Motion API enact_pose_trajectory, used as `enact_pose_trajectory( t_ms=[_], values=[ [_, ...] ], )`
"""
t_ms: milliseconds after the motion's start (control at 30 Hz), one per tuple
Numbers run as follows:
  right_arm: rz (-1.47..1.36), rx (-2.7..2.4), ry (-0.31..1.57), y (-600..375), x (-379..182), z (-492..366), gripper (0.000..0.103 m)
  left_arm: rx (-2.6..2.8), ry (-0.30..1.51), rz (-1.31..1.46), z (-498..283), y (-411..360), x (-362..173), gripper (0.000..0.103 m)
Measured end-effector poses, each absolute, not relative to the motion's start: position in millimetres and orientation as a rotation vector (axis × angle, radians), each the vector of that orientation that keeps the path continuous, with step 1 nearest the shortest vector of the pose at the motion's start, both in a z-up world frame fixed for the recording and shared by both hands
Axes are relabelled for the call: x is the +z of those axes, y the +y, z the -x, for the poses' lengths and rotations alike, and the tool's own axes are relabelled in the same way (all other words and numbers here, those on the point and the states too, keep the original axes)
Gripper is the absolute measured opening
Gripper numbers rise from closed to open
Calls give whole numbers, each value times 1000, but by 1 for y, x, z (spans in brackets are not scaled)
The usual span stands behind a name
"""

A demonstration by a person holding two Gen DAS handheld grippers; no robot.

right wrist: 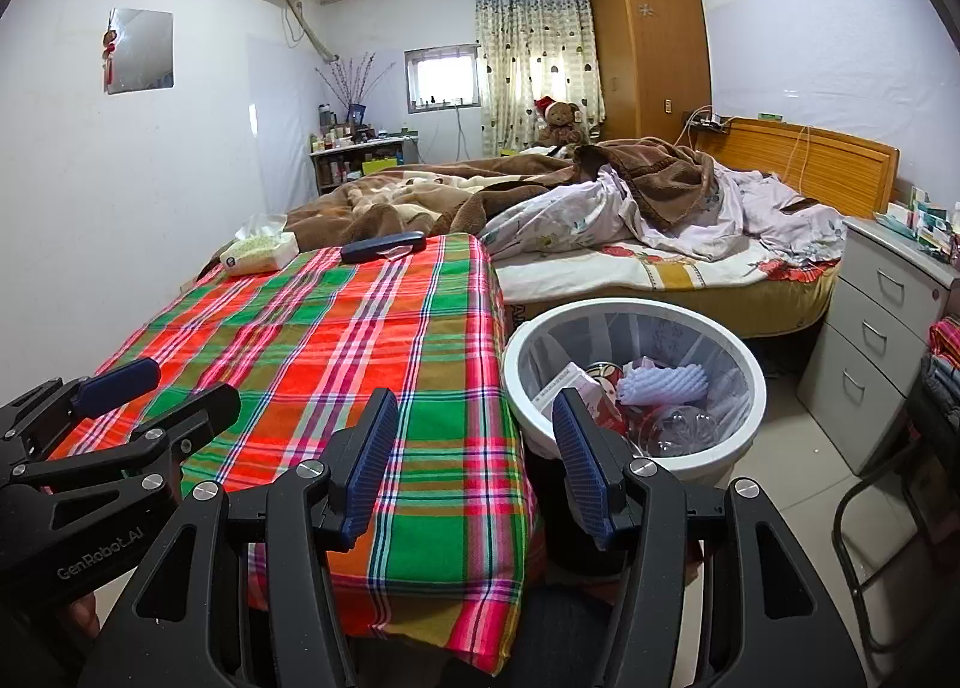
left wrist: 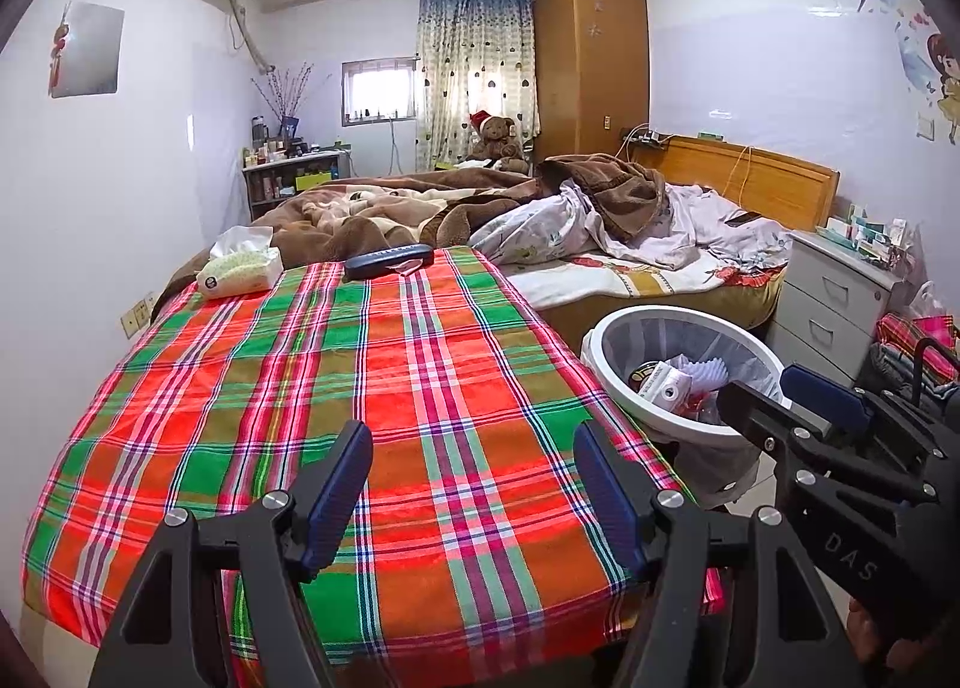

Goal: Collect trash

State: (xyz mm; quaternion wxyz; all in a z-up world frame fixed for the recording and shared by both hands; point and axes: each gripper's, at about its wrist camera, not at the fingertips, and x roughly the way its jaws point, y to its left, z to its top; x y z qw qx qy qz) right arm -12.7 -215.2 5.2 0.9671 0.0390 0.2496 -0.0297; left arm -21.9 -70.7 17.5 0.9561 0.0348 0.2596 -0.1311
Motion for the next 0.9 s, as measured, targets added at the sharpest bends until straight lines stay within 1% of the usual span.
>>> enact_pose_trajectory(
  t_ms=[900],
  values=[
    [-75,-62,503,-215,7,15,55,-271,525,-71,22,-71,17,69]
  ],
)
